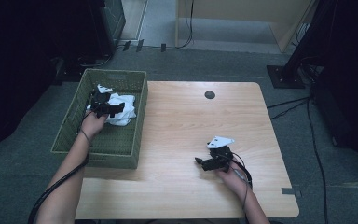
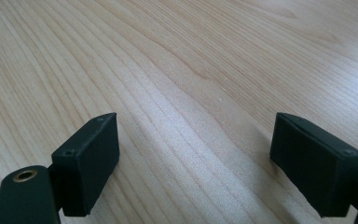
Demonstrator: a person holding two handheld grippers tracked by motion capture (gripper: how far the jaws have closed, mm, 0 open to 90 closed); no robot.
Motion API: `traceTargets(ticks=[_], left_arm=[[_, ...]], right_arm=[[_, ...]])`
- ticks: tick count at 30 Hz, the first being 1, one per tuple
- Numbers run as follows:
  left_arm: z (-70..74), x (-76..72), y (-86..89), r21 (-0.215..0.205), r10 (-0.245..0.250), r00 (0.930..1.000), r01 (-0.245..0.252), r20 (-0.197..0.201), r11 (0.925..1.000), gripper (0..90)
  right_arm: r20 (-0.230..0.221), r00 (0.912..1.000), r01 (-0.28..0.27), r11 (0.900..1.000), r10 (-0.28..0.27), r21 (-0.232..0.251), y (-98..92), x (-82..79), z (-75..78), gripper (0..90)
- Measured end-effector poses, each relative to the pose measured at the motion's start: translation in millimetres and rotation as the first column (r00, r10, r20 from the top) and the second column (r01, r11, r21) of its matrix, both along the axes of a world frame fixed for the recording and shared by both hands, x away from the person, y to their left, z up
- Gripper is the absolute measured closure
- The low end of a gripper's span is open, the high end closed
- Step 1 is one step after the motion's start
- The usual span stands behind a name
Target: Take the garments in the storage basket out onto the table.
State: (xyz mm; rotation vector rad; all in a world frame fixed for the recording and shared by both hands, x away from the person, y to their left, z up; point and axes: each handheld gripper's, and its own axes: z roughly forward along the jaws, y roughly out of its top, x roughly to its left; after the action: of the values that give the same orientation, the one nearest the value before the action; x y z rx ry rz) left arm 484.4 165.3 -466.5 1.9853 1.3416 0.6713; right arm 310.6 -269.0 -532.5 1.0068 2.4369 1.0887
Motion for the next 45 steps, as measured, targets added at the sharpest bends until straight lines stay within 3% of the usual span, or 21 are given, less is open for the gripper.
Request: traceTargets(ticks=[3, 9, 11, 13, 19, 23, 28, 32, 36, 37, 40, 42, 45], left_arm=[[-1.9, 3.2, 0.5, 0.017, -0.006, 1.0, 0.006, 0.003, 0.9998, 20.2], [-8.8, 9.6, 4.2, -0.029, 0.029, 0.9995, -0.029, -0.011, 0.9991, 20.2], [-10.1, 9.9, 4.0, 0.004, 0.025, 0.9996, -0.025, 0.009, 0.9997, 20.2], [-11.1, 10.7, 4.9, 0.005, 0.027, 0.9995, -0.027, 0.016, 0.9996, 20.2], [-22.5, 11.4, 10.8, -0.032, 0.052, 0.998, -0.053, -0.037, 0.9981, 20.2], [-25.6, 9.2, 13.9, -0.048, 0.049, 0.9983, -0.05, -0.031, 0.9976, 20.2], [-32.5, 5.9, 11.6, -0.023, 0.027, 0.9975, -0.029, -0.065, 0.9993, 20.2], [-38.0, 7.5, 13.4, -0.027, 0.035, 0.9972, -0.037, -0.066, 0.999, 20.1], [-45.3, 10.2, 9.6, 0.047, -0.009, 0.9992, 0.011, -0.039, 0.9988, 20.1], [-45.9, 11.3, 9.2, 0.046, -0.015, 0.9992, 0.016, -0.037, 0.9988, 20.0], [-48.1, 14.0, 12.8, 0.012, -0.008, 0.999, 0.009, -0.044, 0.9999, 17.7], [-50.1, 15.7, 14.8, -0.012, 0.011, 0.9986, -0.012, -0.051, 0.9999, 10.8], [-52.5, 16.6, 18.8, -0.044, -0.002, 0.999, 0.0, -0.046, 0.999, 10.6]], right_arm=[[0.0, 1.0, 0.0, 1.0, 0.0, 0.0, 0.0, 0.0, 0.0, 16.0], [0.0, 1.0, 0.001, 1.0, -0.001, 0.0, 0.0, 0.0, 0.0, 16.0], [0.0, 1.0, 0.0, 1.0, 0.0, 0.0, 0.0, 0.0, 0.0, 15.9], [0.0, 1.0, 0.0, 1.0, 0.0, 0.0, 0.0, -0.1, 0.0, 16.0], [0.001, 1.0, 0.0, 1.0, 0.0, -0.001, -0.1, -0.1, 0.0, 16.0], [0.001, 1.0, -0.002, 1.0, 0.002, -0.001, 0.0, -0.1, -0.1, 15.9], [0.0, 1.0, -0.002, 1.0, 0.002, -0.001, 0.0, -0.4, -0.1, 16.0], [0.002, 1.0, -0.004, 1.0, 0.004, -0.001, 0.0, -0.3, -0.1, 16.0], [0.001, 1.0, -0.004, 1.0, 0.004, -0.001, 0.0, -0.3, -0.1, 16.0], [0.001, 1.0, -0.004, 1.0, 0.004, -0.001, 0.0, -0.3, -0.1, 16.0], [0.001, 1.0, -0.003, 1.0, 0.003, 0.0, 0.0, -0.2, -0.1, 16.0], [0.001, 1.0, -0.003, 1.0, 0.003, 0.0, 0.1, -0.3, -0.1, 16.0], [0.0, 1.0, -0.002, 1.0, 0.002, 0.0, 0.1, -0.2, -0.1, 16.0]])
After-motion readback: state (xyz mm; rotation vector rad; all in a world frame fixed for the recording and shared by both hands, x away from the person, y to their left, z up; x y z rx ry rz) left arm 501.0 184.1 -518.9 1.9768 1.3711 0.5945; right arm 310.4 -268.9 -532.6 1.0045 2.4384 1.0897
